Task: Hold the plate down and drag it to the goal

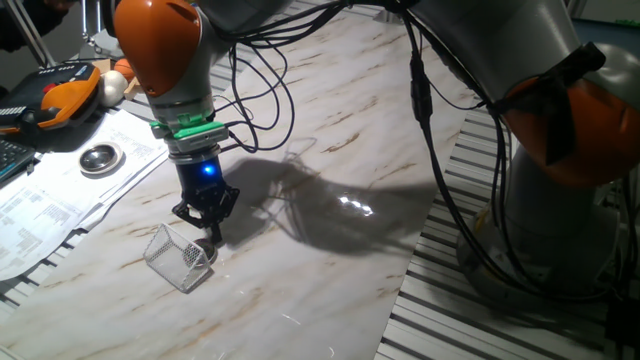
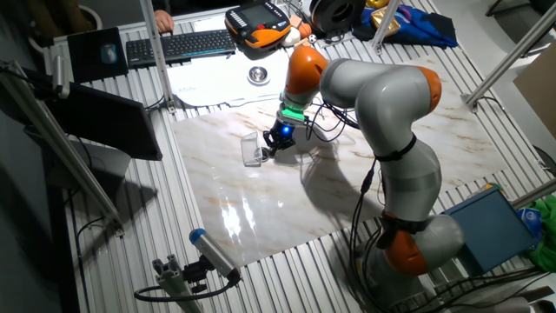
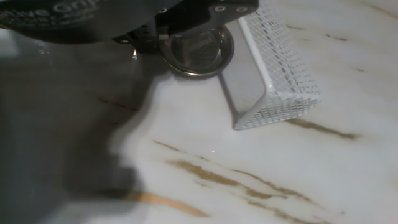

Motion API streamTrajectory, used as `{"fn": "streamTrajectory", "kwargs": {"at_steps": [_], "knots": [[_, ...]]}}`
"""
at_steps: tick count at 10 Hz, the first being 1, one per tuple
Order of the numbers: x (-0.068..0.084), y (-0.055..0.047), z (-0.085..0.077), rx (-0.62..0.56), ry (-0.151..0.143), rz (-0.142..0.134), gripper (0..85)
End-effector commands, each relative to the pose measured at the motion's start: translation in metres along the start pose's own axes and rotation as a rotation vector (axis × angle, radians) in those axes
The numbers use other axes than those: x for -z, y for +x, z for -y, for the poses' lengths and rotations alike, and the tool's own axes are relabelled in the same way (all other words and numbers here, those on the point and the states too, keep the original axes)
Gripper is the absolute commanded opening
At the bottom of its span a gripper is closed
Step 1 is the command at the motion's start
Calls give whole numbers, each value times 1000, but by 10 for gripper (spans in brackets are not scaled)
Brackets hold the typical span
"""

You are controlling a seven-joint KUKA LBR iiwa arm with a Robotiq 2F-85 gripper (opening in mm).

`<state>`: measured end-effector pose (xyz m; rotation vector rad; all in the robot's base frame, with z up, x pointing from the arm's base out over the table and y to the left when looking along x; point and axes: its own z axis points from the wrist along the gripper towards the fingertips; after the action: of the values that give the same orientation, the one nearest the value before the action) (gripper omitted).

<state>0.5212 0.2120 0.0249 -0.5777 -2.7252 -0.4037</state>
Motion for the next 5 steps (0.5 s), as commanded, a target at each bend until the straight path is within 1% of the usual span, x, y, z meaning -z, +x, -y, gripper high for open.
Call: {"fn": "streamTrajectory", "kwargs": {"at_steps": [1,3,5], "knots": [[0,0,-1,-1,-2,0,0],[0,1,-1,-5,-12,-5,0],[-1,1,-3,-10,-14,-6,0]]}}
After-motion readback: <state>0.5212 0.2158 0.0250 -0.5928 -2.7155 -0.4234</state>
